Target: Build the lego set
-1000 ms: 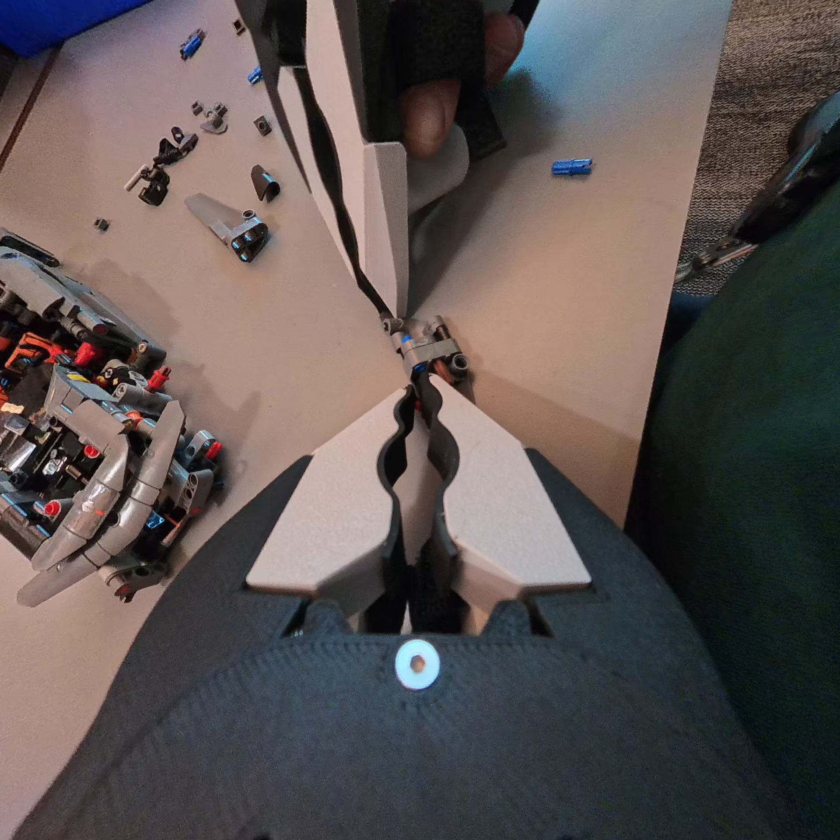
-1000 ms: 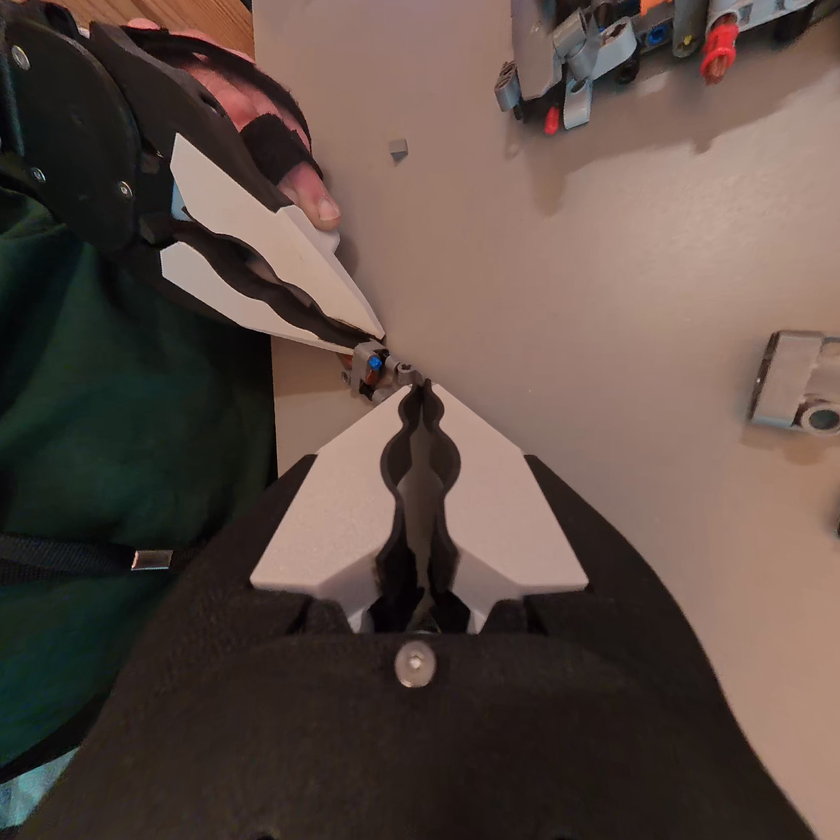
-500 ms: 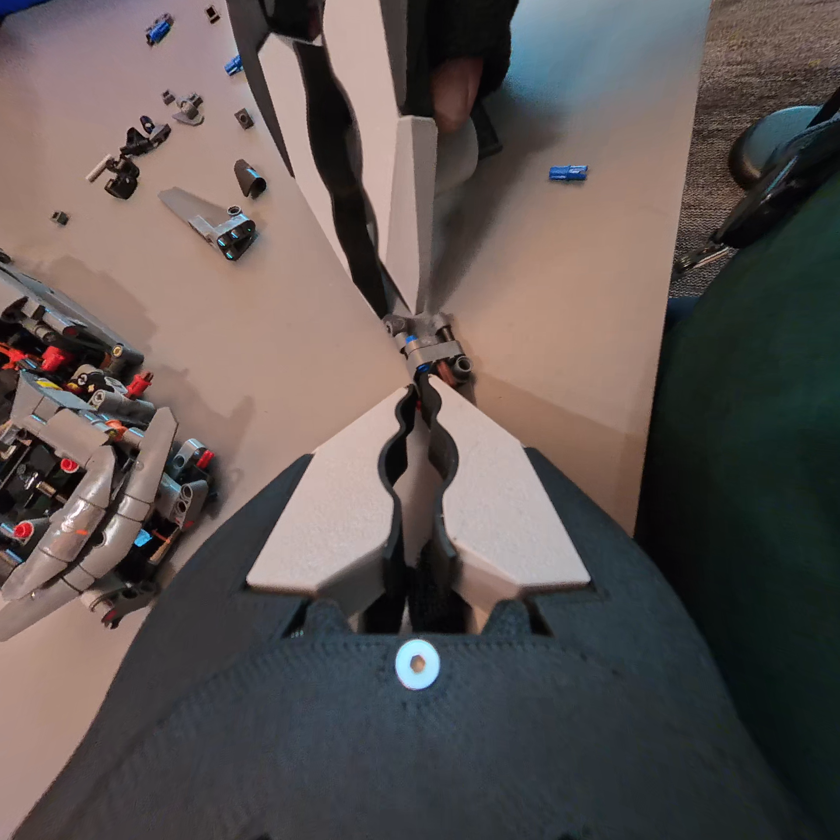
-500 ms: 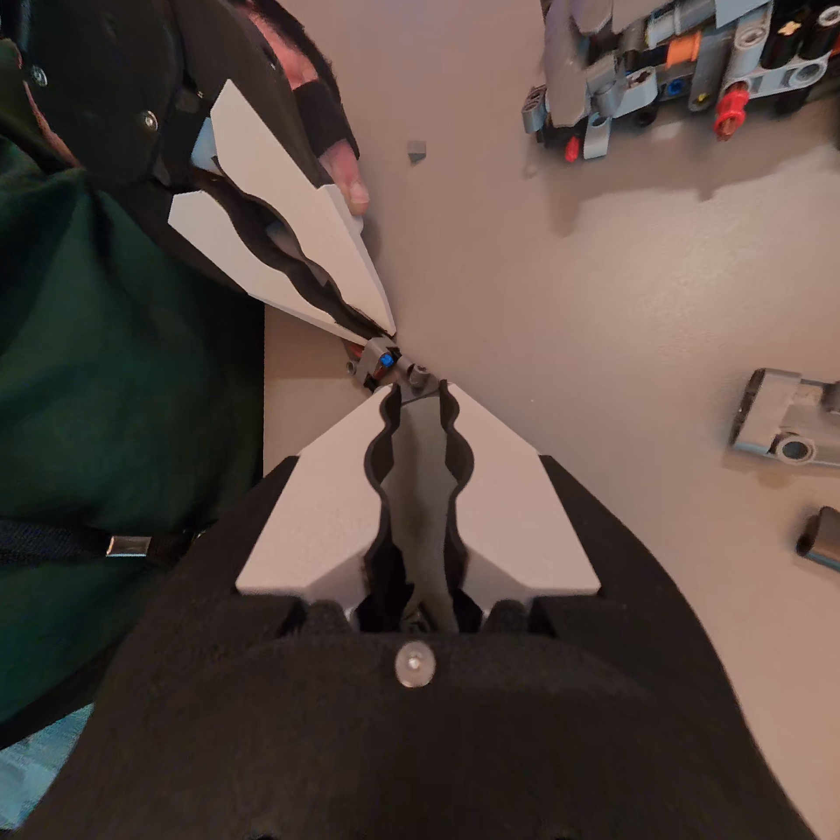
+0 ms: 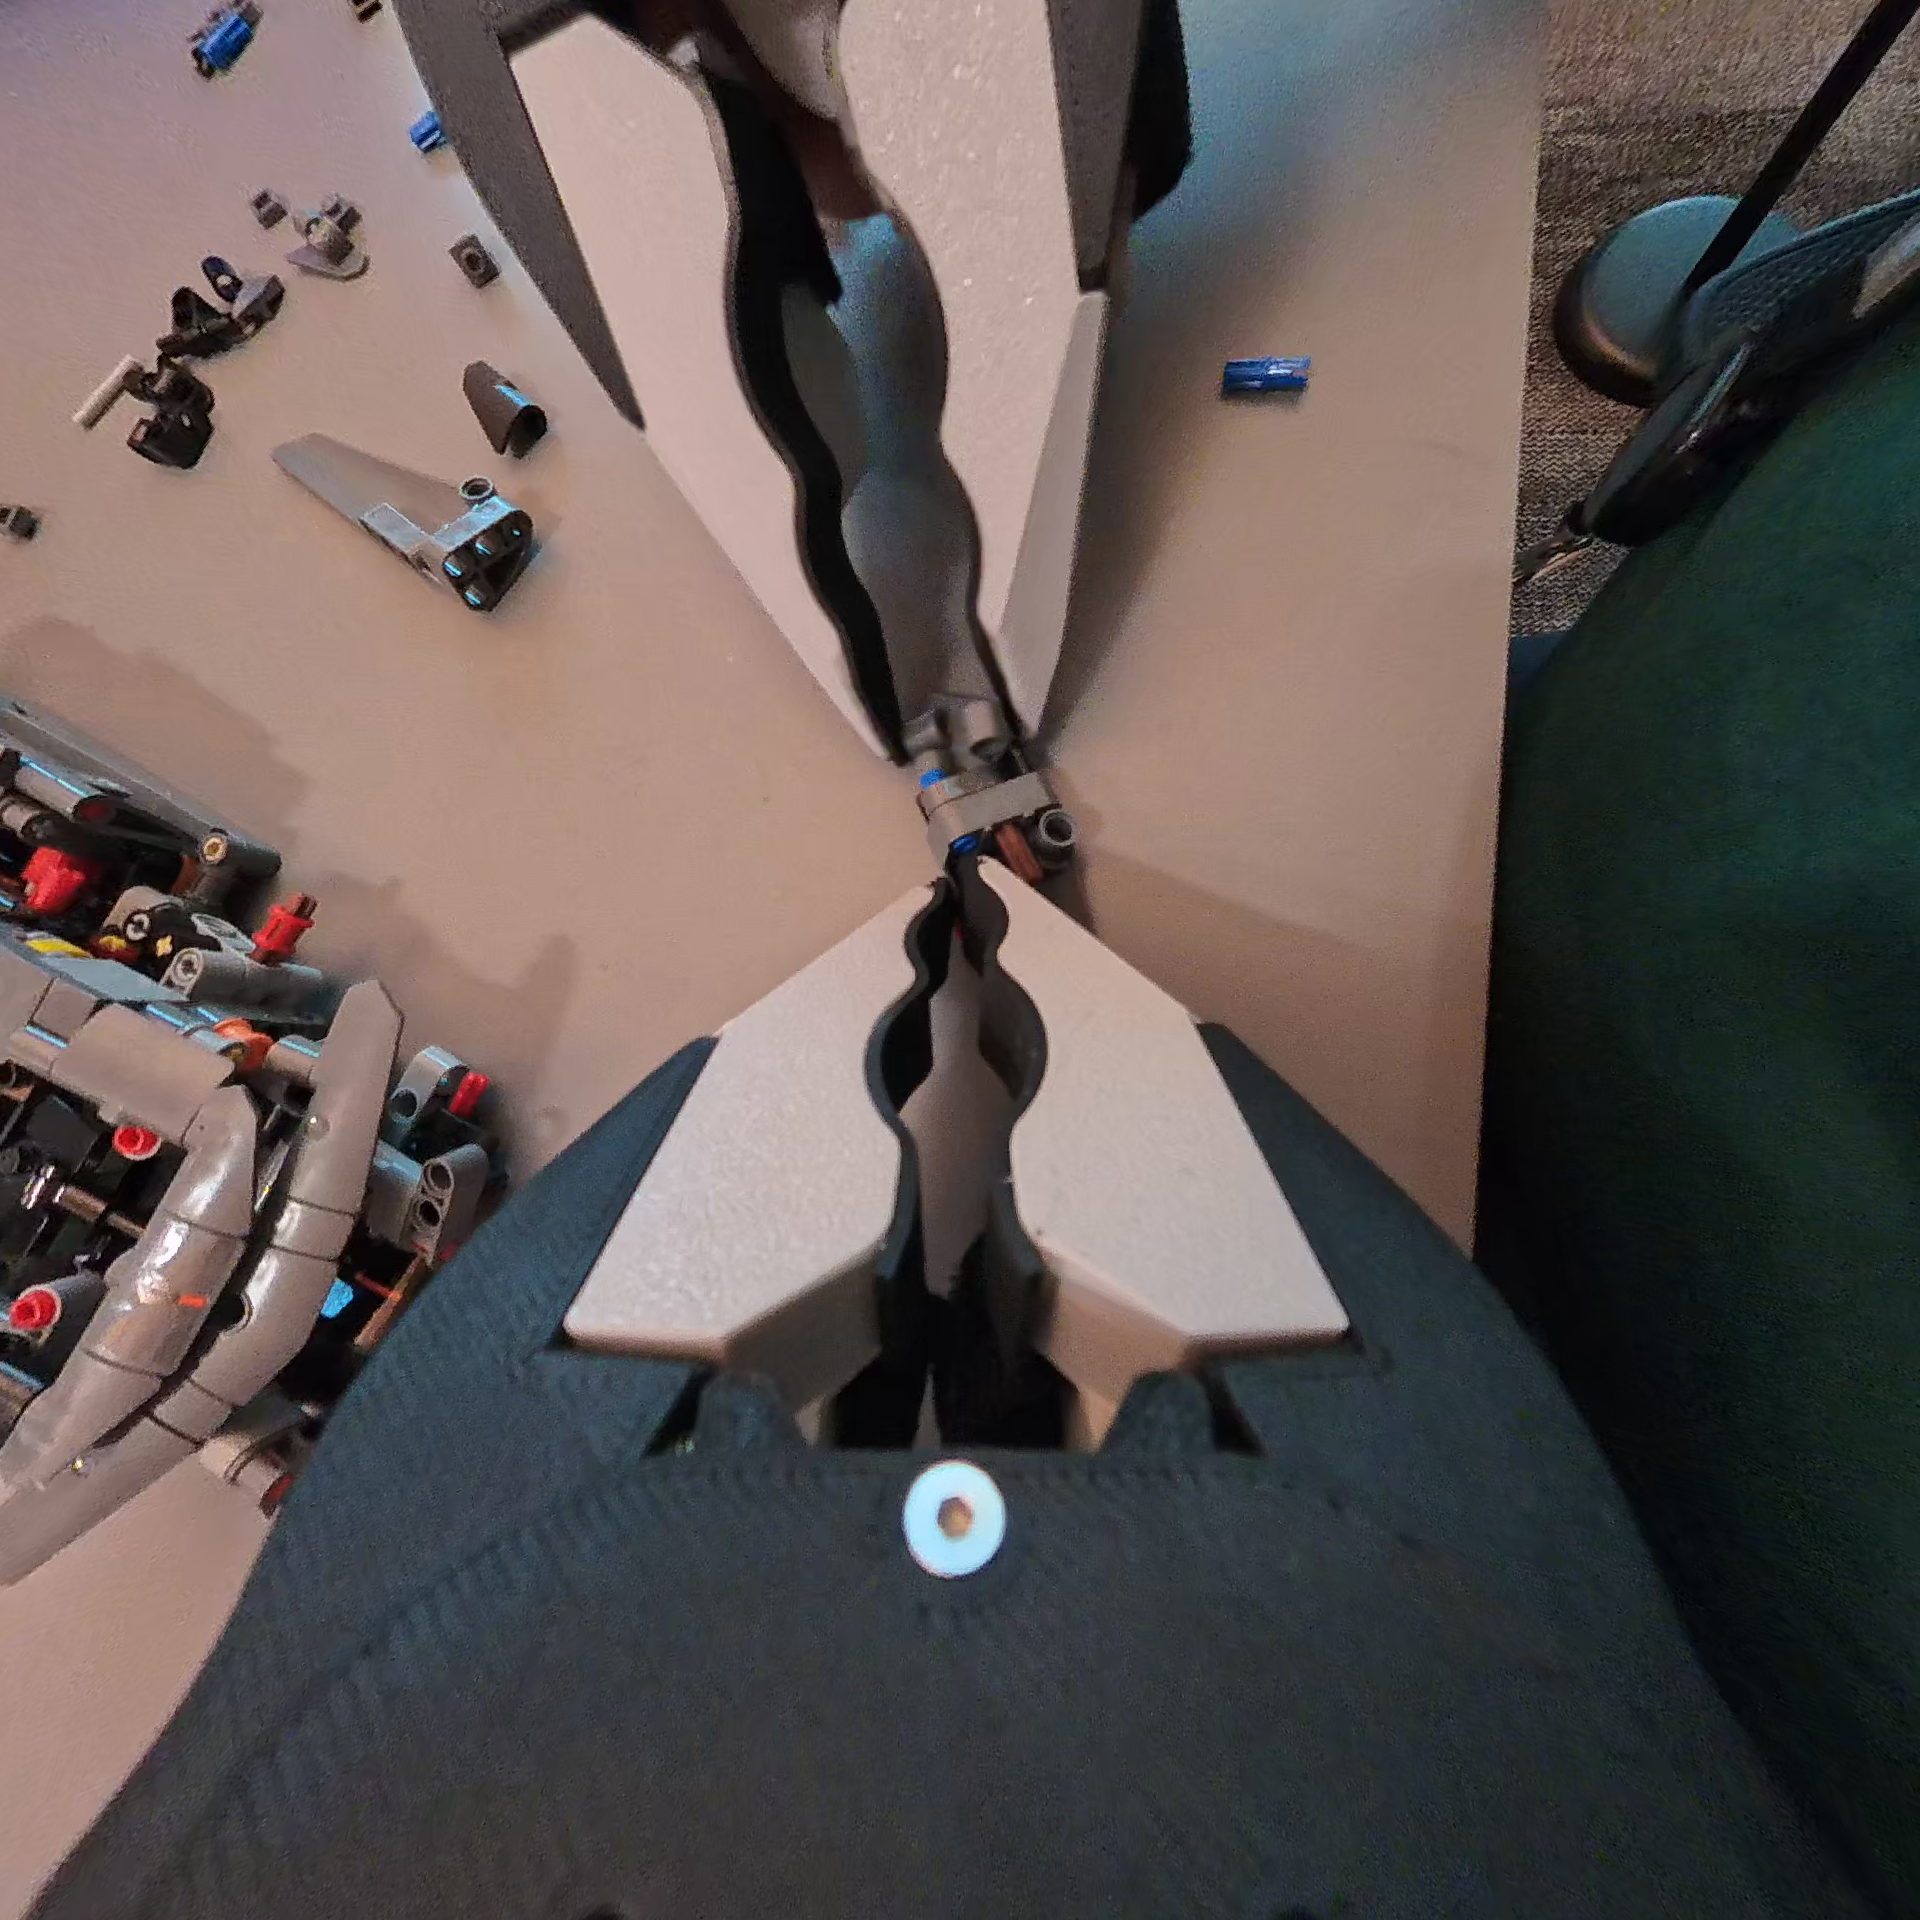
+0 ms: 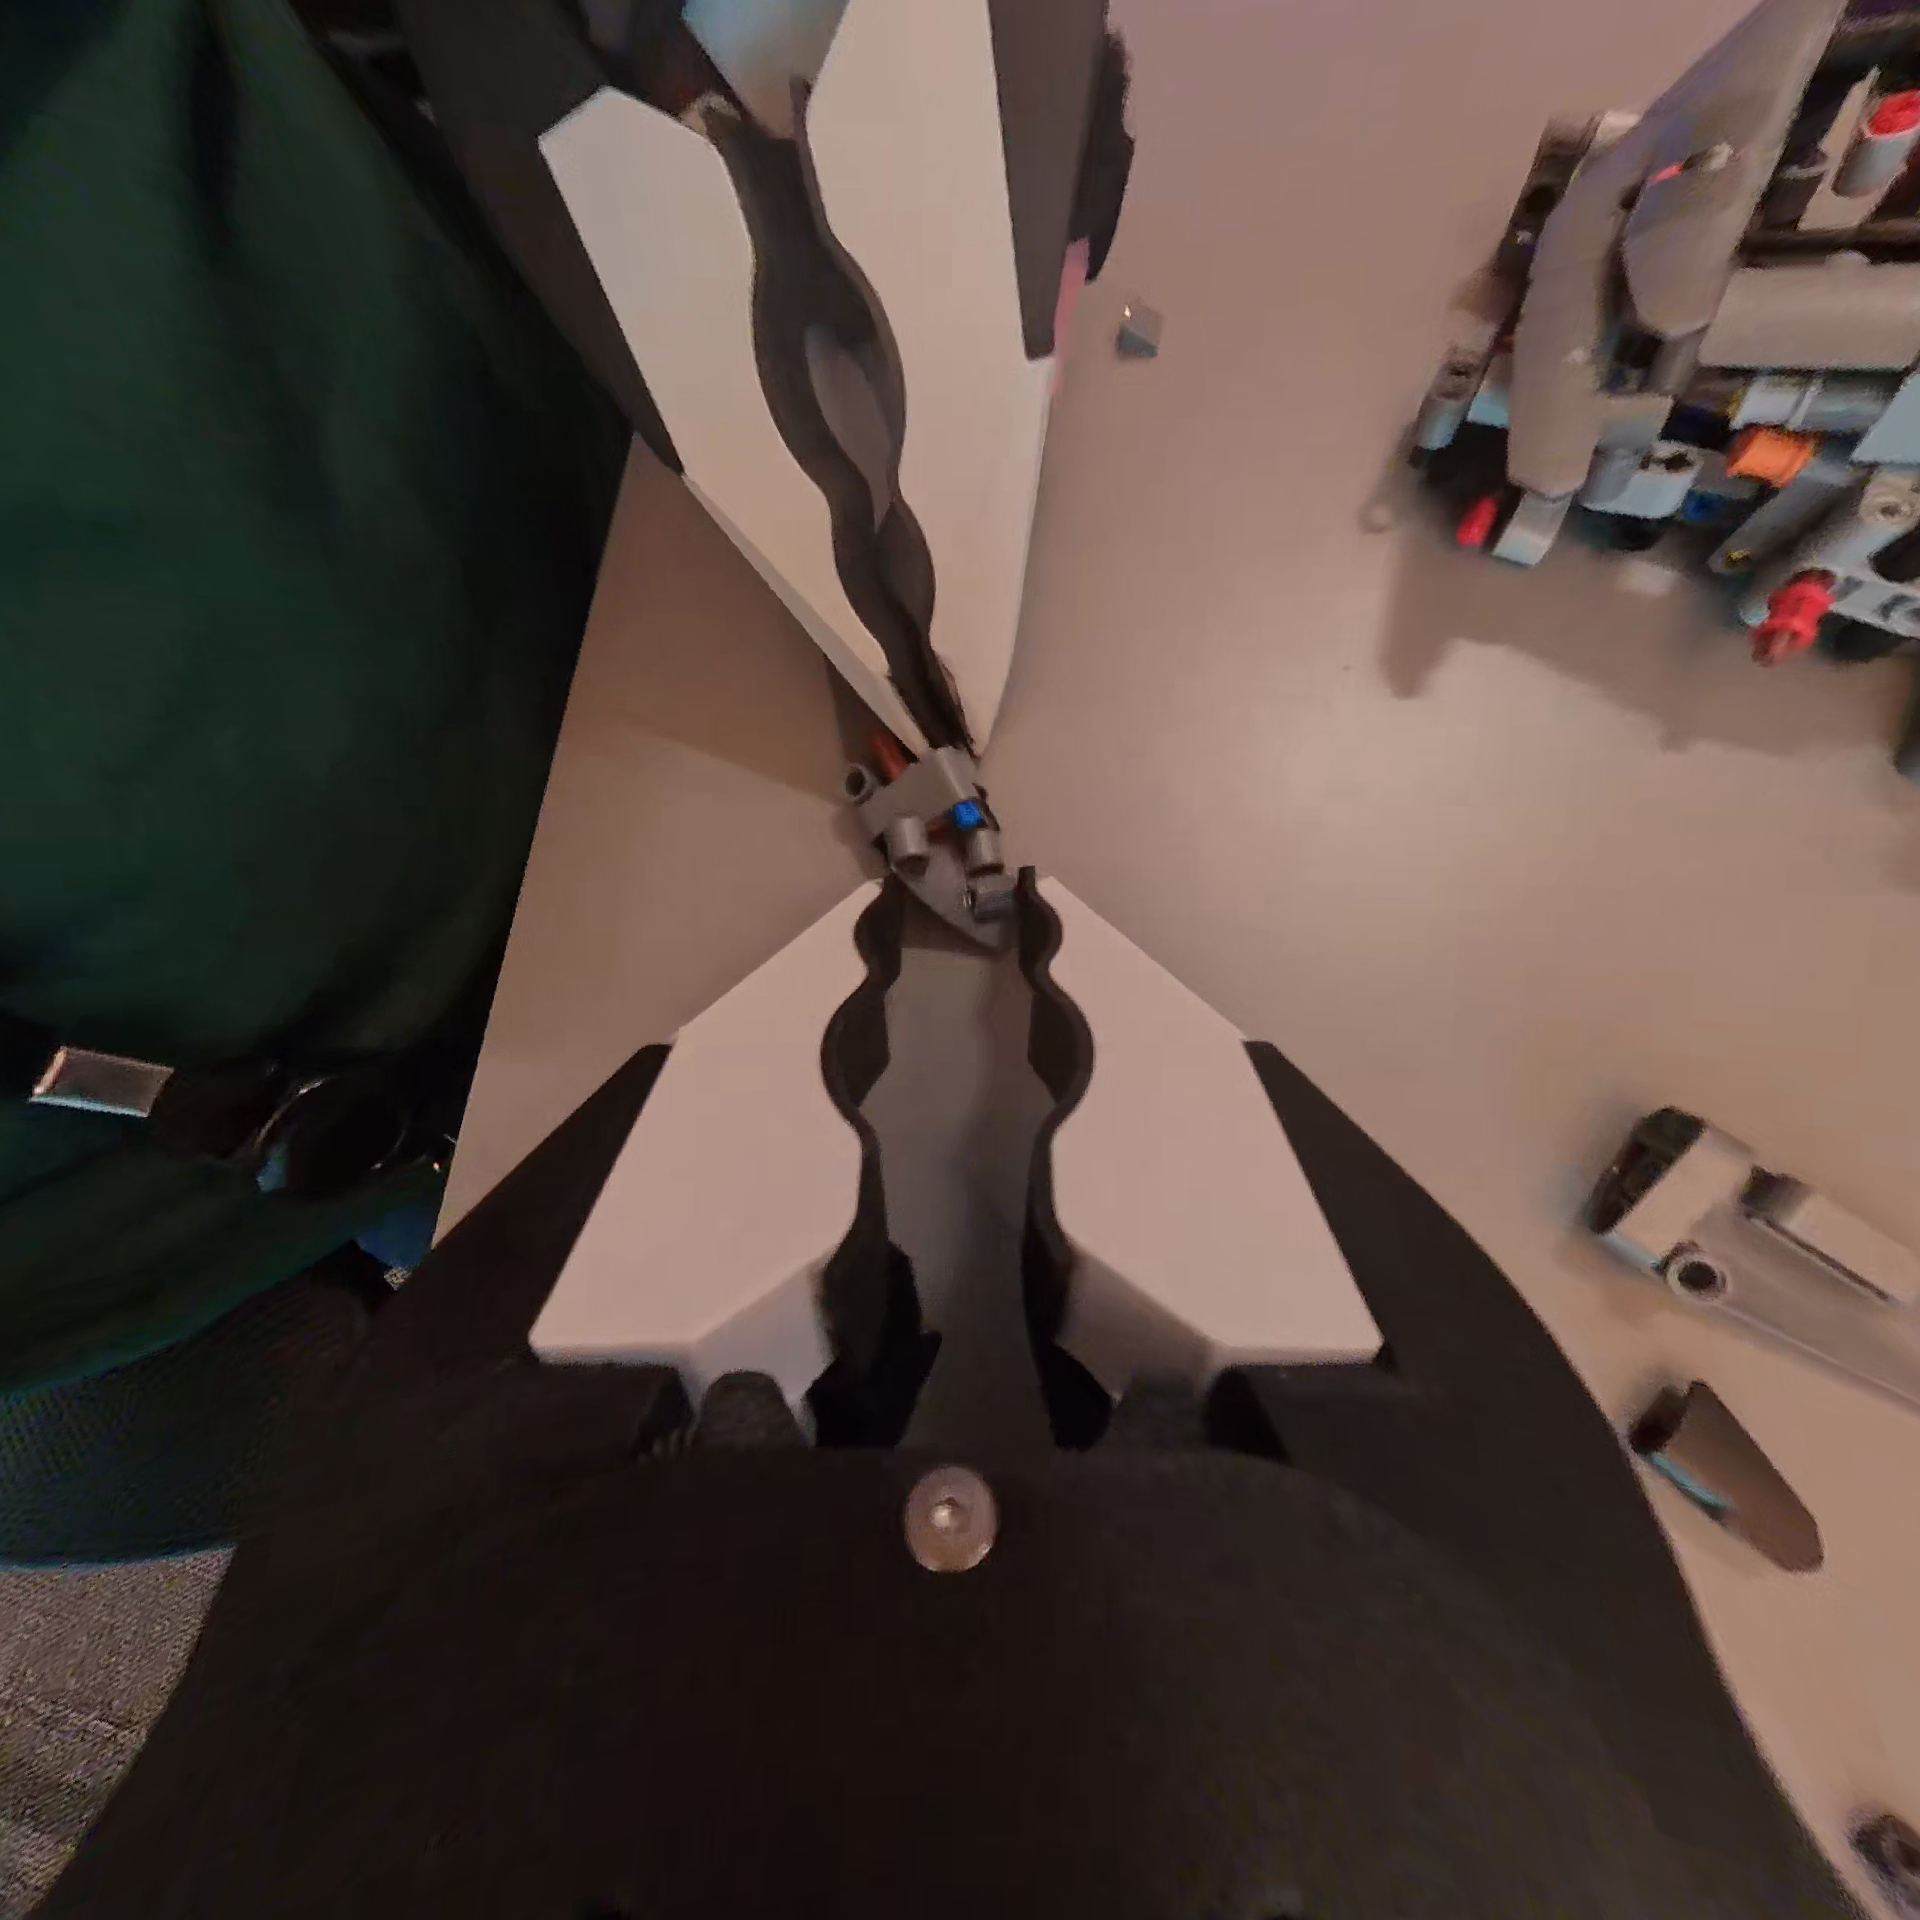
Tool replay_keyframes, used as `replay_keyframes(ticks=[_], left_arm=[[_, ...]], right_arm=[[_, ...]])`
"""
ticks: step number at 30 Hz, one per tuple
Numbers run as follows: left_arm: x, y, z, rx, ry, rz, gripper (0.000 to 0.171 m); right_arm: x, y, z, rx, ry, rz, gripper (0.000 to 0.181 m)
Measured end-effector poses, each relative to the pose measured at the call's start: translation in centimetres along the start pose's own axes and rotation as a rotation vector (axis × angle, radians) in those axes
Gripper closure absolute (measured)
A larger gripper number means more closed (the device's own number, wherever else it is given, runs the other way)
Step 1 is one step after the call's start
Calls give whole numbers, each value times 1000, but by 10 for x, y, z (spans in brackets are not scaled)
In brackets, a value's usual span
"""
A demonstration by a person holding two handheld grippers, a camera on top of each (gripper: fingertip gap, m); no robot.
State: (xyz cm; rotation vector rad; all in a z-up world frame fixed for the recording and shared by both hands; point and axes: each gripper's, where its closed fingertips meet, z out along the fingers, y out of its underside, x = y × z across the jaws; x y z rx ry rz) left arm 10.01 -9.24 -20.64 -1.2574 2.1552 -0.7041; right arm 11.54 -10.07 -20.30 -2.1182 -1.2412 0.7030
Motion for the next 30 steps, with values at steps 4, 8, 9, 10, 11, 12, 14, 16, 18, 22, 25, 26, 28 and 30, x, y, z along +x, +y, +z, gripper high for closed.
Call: replay_keyframes(ticks=[4,8,9,10,11,12,14,16,18,22,25,26,28,30], left_arm=[[0,0,0,3,-6,-6,171],[0,0,0,9,7,-8,171],[0,0,0,10,16,-6,171],[0,0,0,12,28,-9,171],[0,-1,0,16,41,-11,171],[0,-1,0,18,52,-12,171],[0,0,-1,15,67,-12,171],[-2,3,-3,10,73,-22,170],[-3,3,-5,13,86,-43,166],[-4,3,-11,27,100,-76,156],[-4,1,-20,44,94,-116,149],[-1,0,-22,46,95,-120,146],[5,-2,-21,36,70,-112,144],[9,-3,-15,11,24,-97,142]], right_arm=[[-3,-1,3,0,-2,-24,163],[-2,-2,-2,14,6,-22,162],[-1,-1,-2,9,9,-18,159],[-2,1,-2,-1,8,-18,156],[-3,2,-3,-7,8,-18,154],[-3,1,-3,-8,11,-15,153],[-4,1,-6,-13,15,7,150],[-4,-2,-12,8,31,21,150],[-4,-3,-16,15,36,54,148],[-3,2,-13,-9,65,98,149],[-3,6,-10,-25,97,121,148],[-3,6,-10,-20,100,136,147],[-6,2,-8,1,103,147,147],[-7,5,-5,-19,126,158,149]])
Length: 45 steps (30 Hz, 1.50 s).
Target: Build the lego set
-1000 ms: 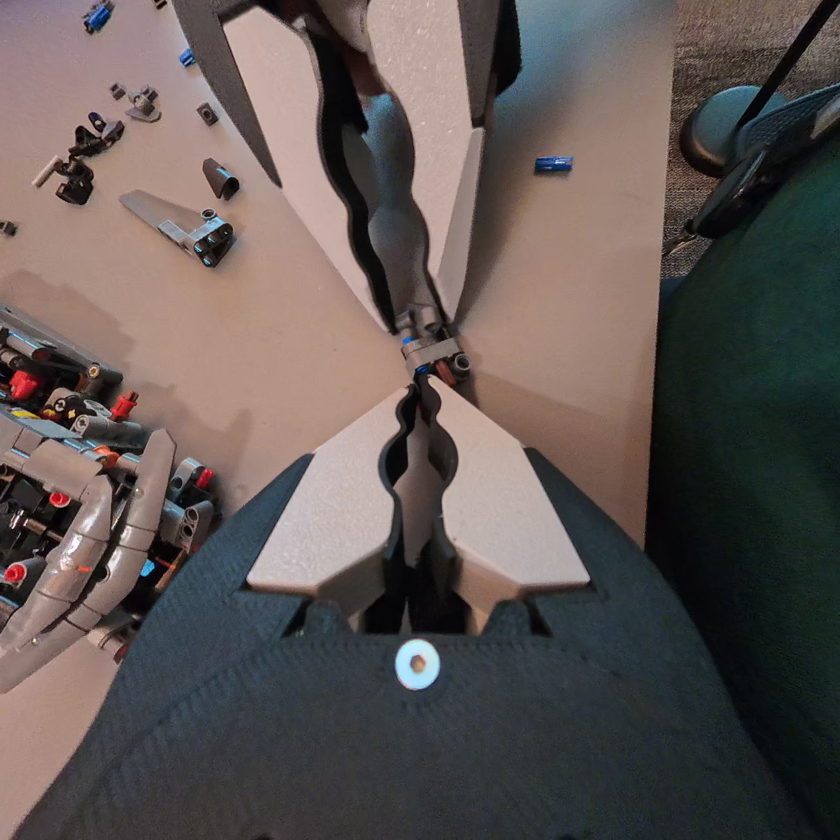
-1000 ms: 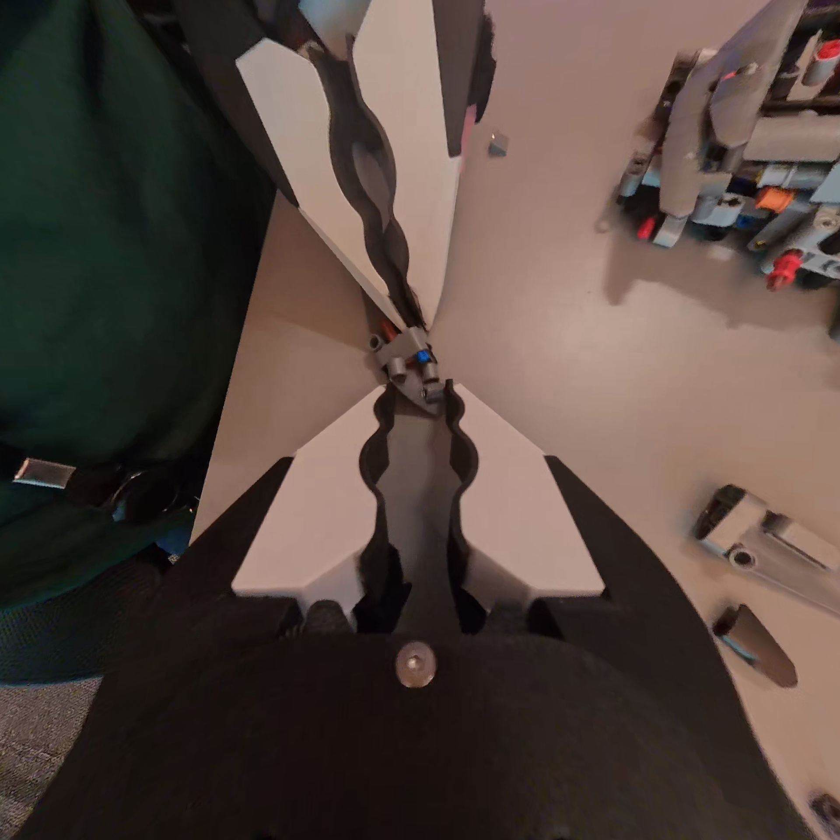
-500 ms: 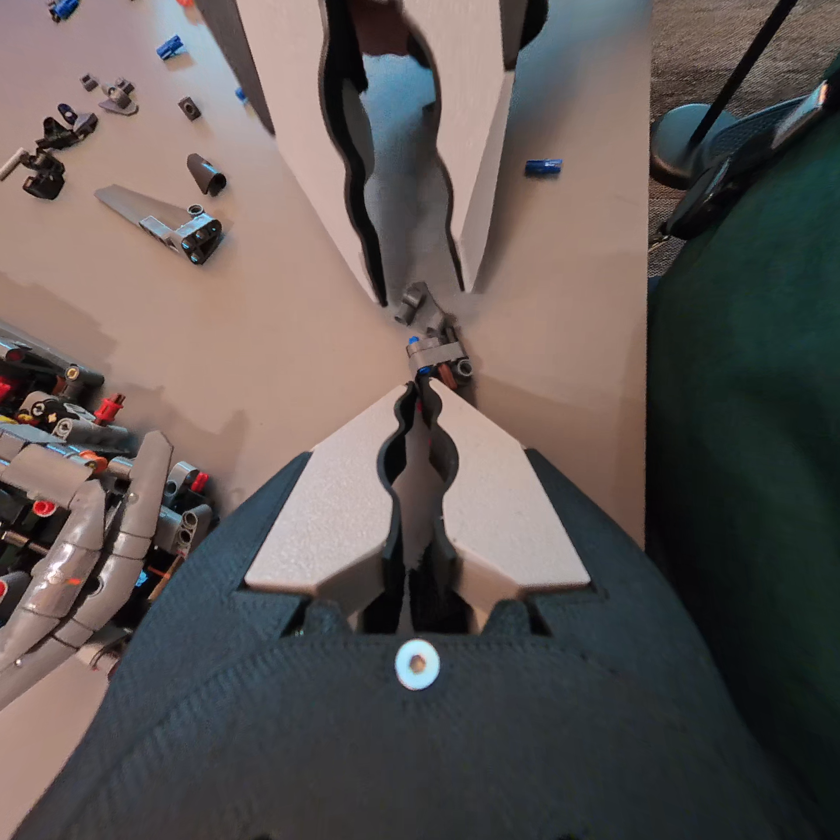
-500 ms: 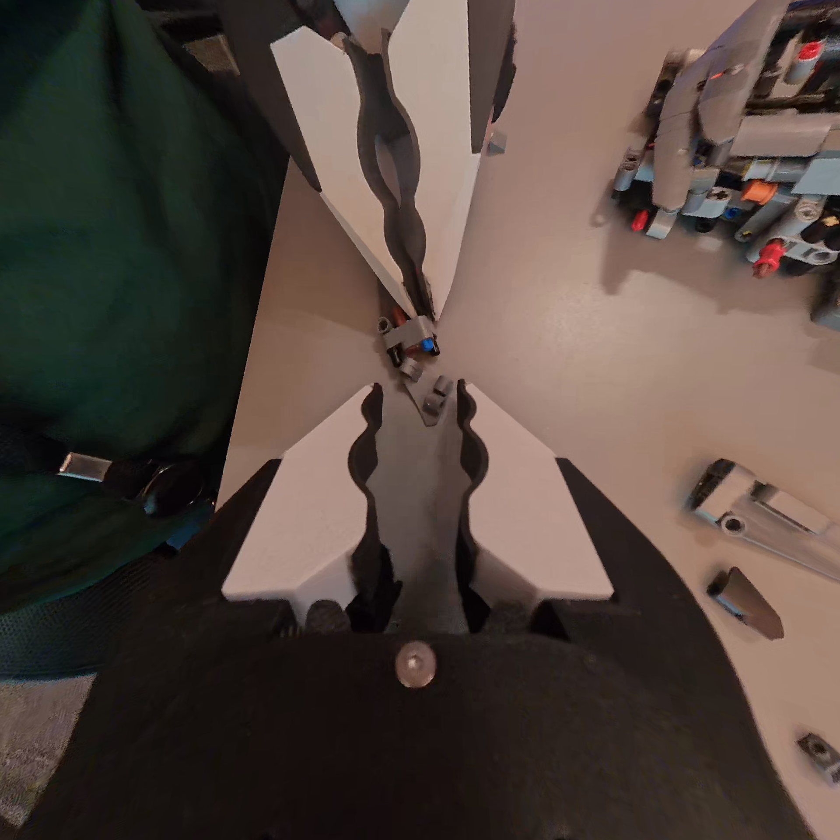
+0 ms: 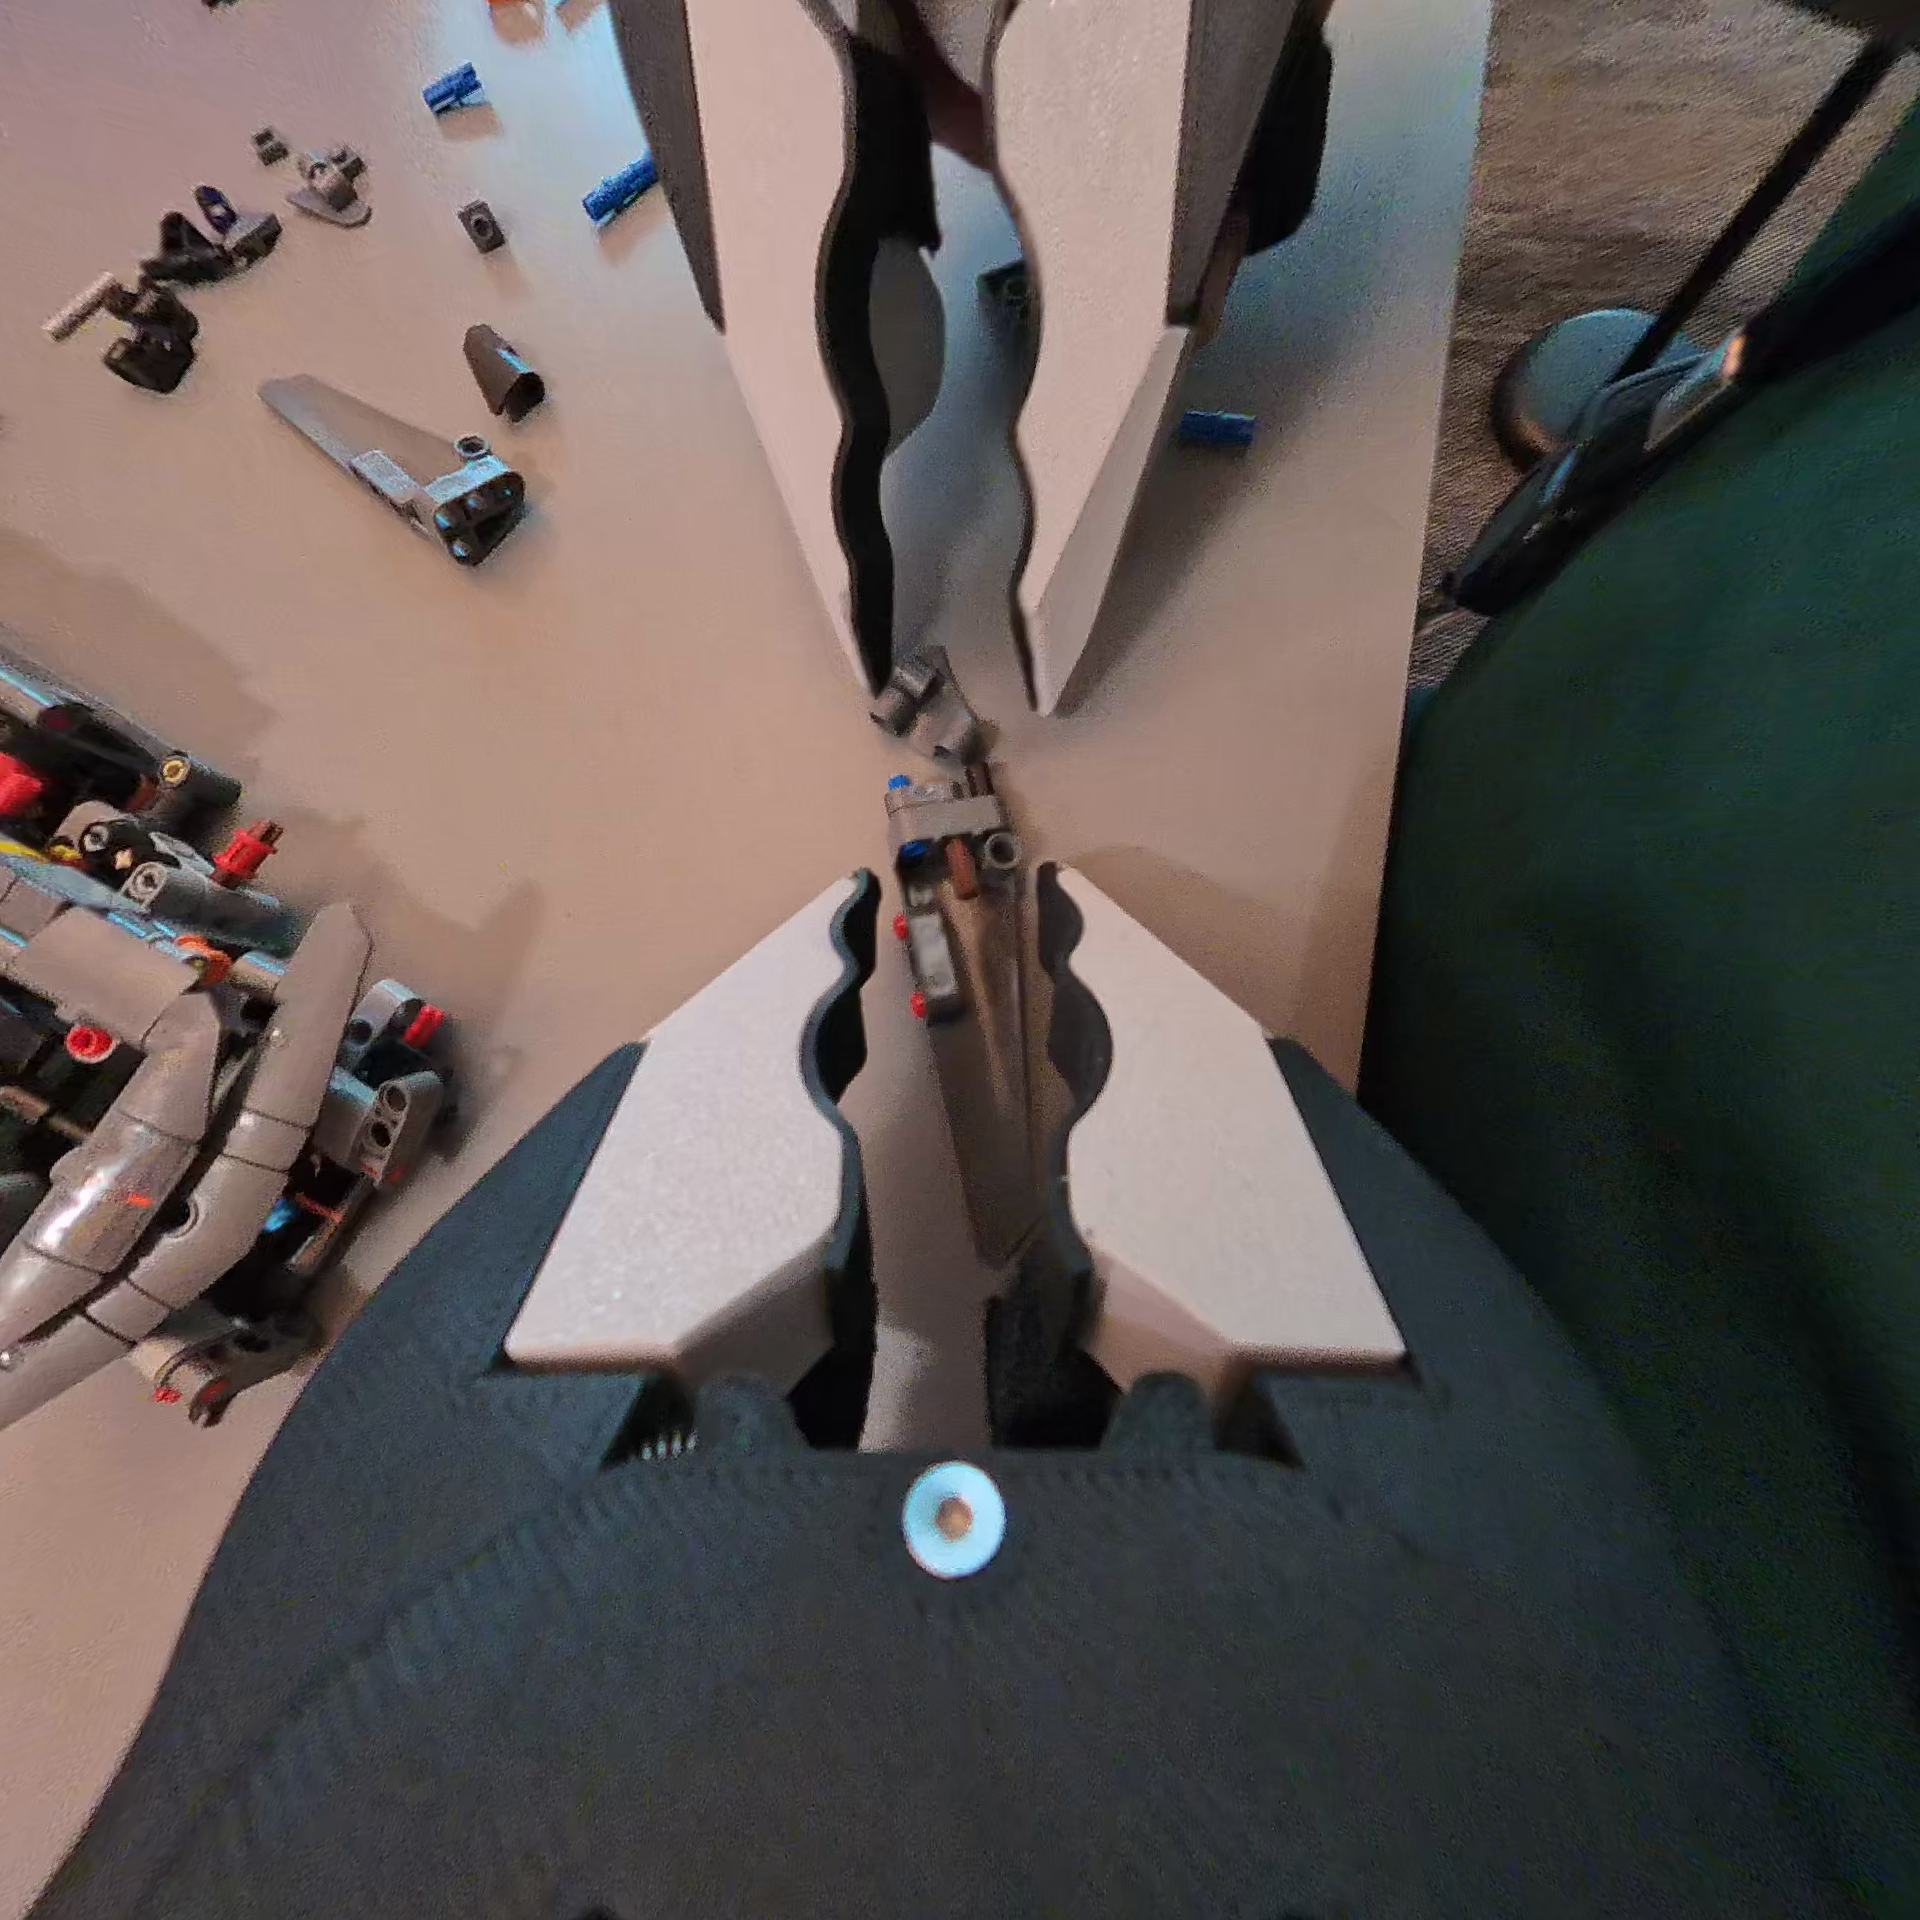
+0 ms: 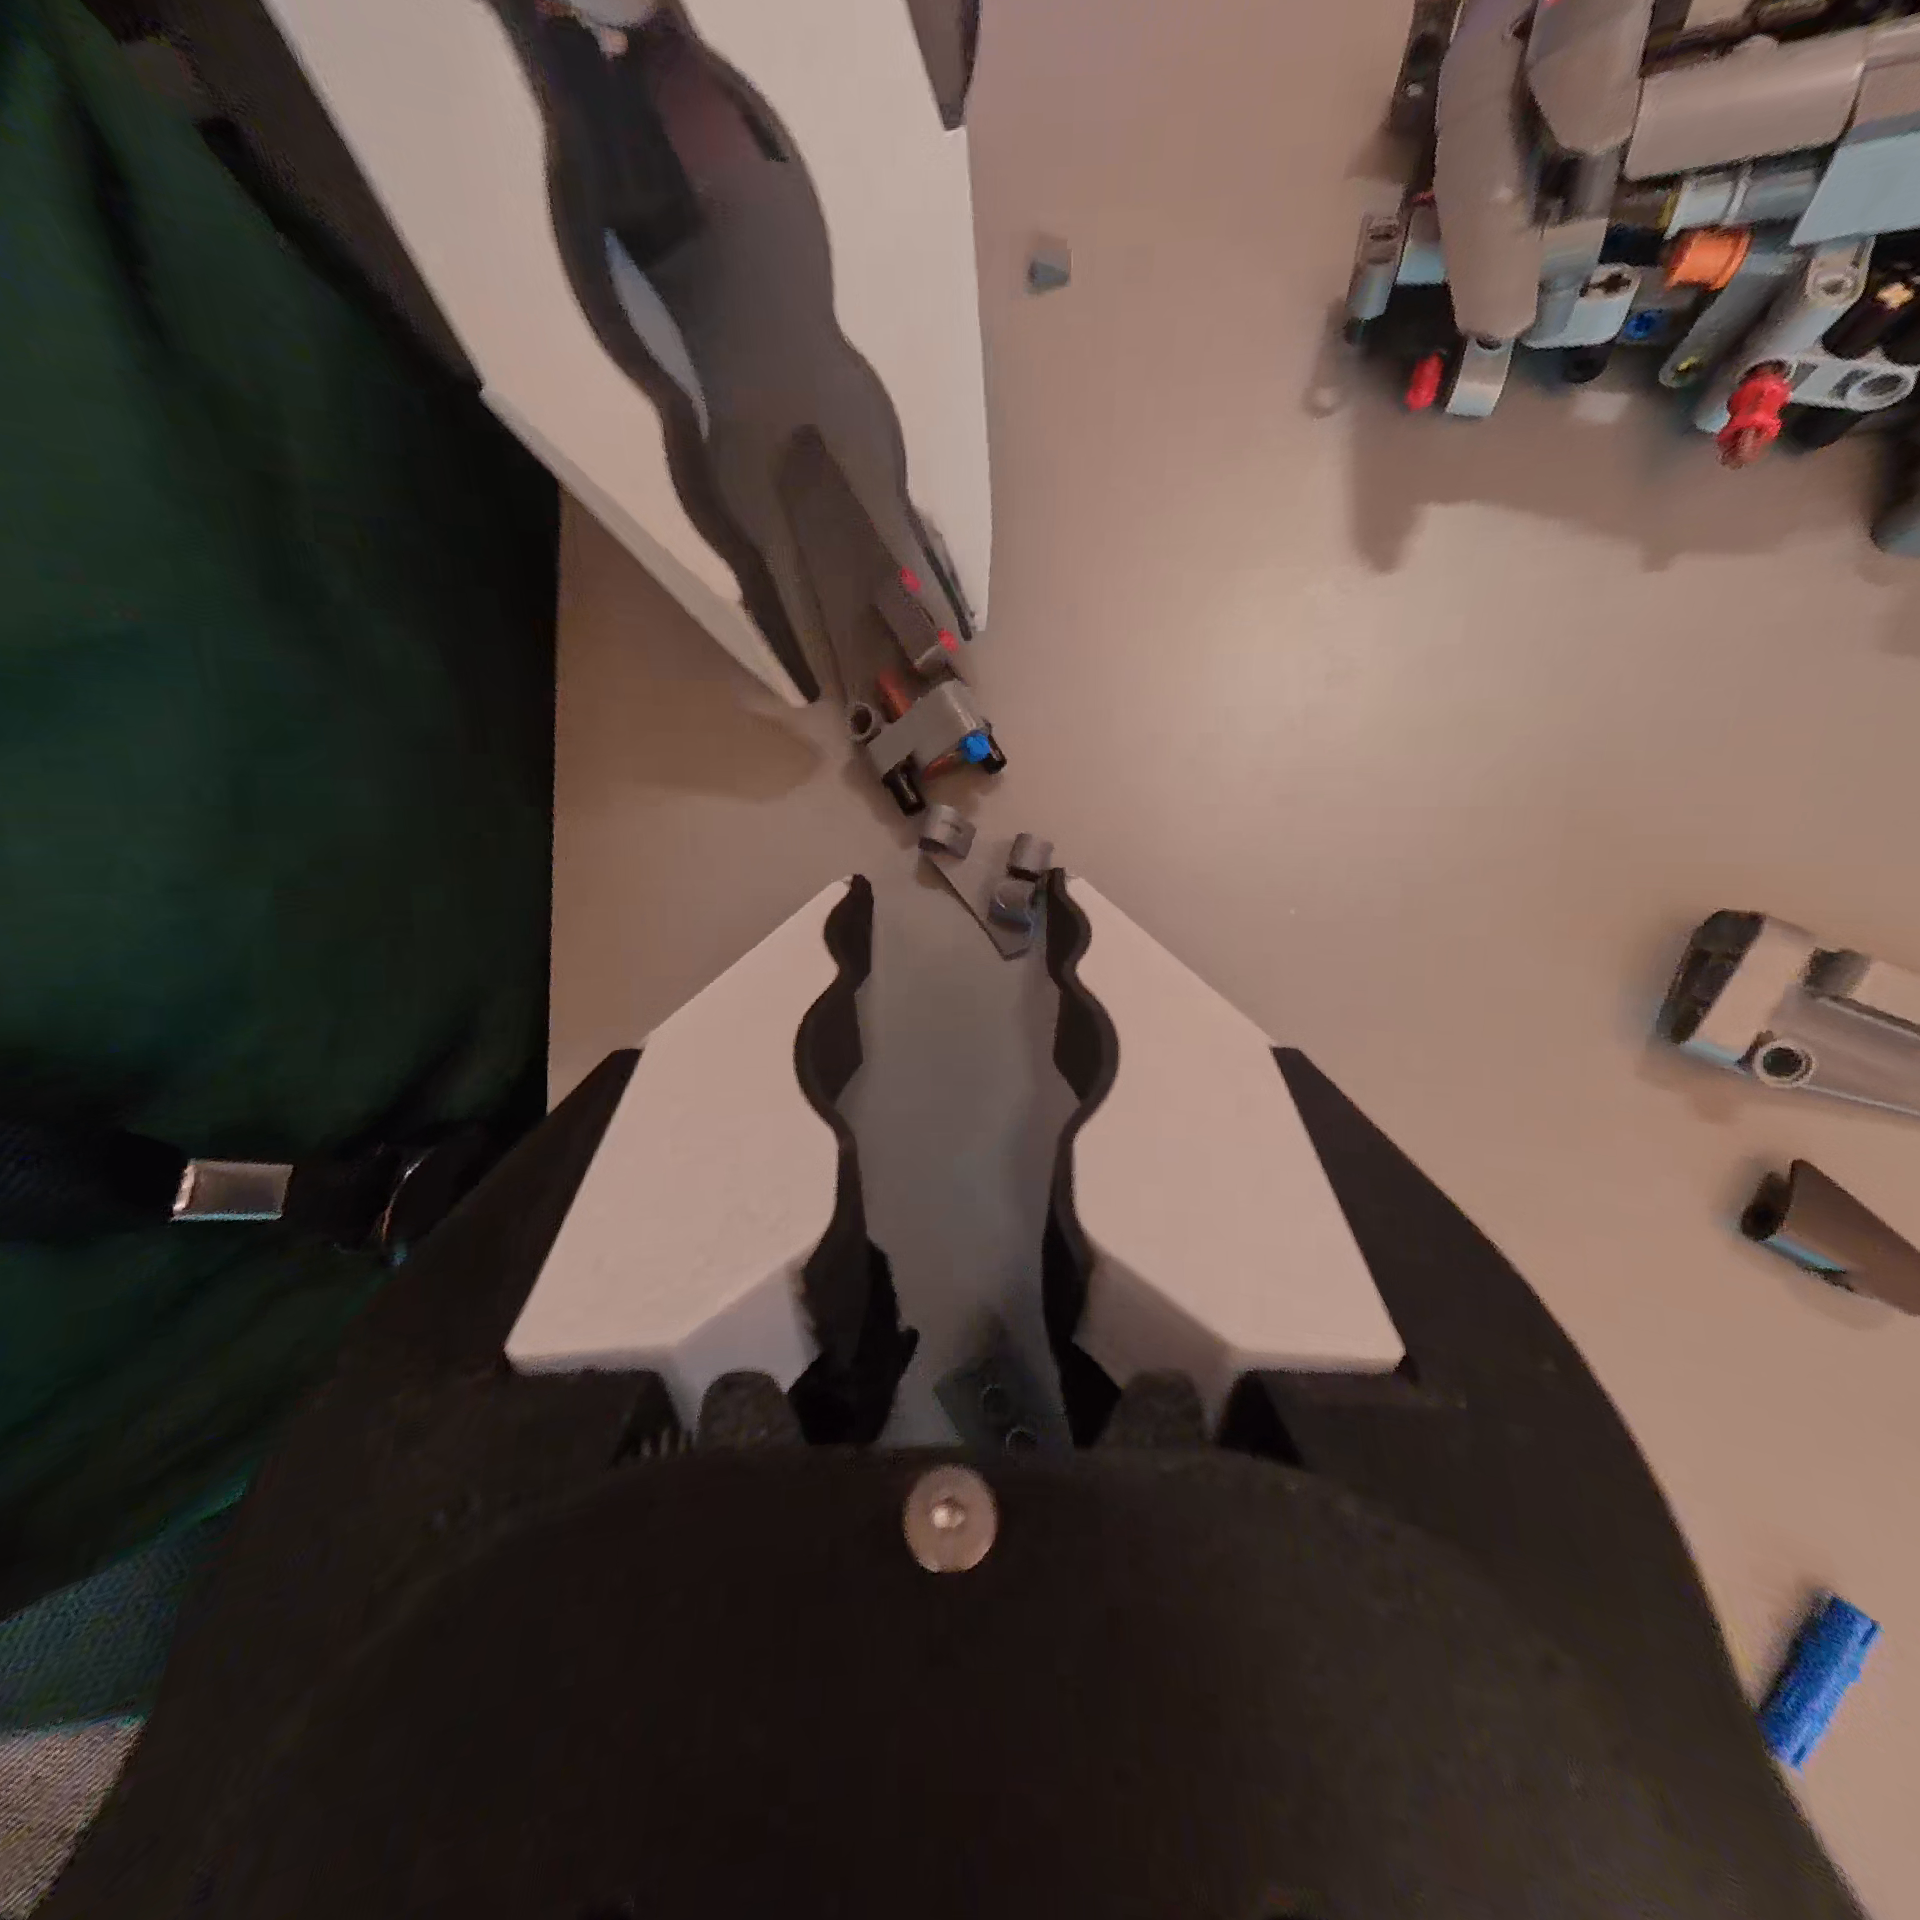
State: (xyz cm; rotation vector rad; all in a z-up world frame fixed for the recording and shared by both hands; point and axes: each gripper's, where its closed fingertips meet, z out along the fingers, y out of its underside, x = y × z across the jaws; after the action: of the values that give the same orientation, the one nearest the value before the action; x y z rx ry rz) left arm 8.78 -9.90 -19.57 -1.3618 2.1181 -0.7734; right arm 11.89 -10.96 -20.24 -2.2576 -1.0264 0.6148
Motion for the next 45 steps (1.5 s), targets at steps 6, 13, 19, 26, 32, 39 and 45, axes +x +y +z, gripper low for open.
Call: replay_keyframes(ticks=[6,13,19,26,32,39,45], left_arm=[[-3,0,13,-23,-123,40,149],[-1,0,12,-4,-59,41,149],[1,3,10,1,16,109,149],[1,3,10,-9,64,146,149],[1,3,10,-24,70,171,149],[1,3,10,-45,63,233,149],[1,3,10,-44,83,291,149]], right_arm=[[1,0,4,0,68,-35,169],[1,-3,5,6,58,-65,174],[3,-1,4,-2,-2,-90,174],[2,-5,8,1,-66,-120,174],[1,-6,8,33,-105,-80,174],[1,-6,7,42,-164,-15,174],[0,-7,7,34,-239,-1,174]])
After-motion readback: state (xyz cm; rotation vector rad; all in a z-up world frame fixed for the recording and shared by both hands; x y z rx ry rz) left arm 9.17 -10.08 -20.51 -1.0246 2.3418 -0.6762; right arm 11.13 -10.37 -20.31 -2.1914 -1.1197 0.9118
